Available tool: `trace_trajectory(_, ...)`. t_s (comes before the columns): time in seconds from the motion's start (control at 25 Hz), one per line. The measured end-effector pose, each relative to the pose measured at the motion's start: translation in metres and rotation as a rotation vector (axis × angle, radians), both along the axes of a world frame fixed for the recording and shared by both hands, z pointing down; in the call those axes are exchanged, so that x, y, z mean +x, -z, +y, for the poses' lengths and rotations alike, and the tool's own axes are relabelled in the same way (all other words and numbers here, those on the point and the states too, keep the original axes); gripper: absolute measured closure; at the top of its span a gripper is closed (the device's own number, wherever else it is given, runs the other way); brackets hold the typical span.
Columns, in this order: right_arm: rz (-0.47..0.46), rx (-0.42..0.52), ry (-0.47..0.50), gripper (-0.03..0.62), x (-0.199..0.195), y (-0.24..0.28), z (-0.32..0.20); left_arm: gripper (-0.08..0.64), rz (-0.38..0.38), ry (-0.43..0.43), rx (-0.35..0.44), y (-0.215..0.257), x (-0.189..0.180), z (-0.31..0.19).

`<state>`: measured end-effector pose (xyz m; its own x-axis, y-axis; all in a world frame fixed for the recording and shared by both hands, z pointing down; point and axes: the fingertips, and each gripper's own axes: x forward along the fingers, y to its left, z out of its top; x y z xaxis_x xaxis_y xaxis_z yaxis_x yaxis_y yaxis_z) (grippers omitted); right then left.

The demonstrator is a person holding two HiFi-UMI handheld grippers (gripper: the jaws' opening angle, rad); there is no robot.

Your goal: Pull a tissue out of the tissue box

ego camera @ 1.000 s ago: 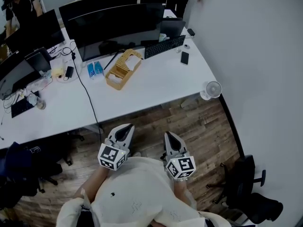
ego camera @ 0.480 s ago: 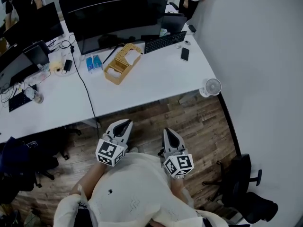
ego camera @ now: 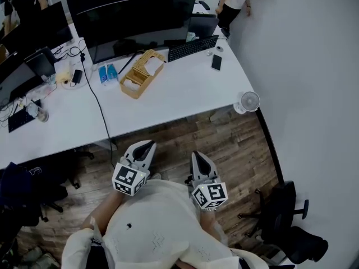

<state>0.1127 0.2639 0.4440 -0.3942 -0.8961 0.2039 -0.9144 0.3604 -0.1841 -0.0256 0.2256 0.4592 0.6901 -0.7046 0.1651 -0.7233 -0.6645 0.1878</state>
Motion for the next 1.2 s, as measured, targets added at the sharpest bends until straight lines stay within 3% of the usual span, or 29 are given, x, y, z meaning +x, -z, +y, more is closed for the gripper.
trace_trajectory(0.6,0.003,-0.028,-0.046,0.591,0.012,-0.009,-0.011,0.545,-0.01,-0.04,-0.016,-0.006,0.01,-0.015)
trace_trajectory(1.2,0.038,-0.057,-0.128,0.591,0.045,-0.014,-0.079,0.545,-0.036,-0.15,-0.015,-0.01,0.053,-0.093)
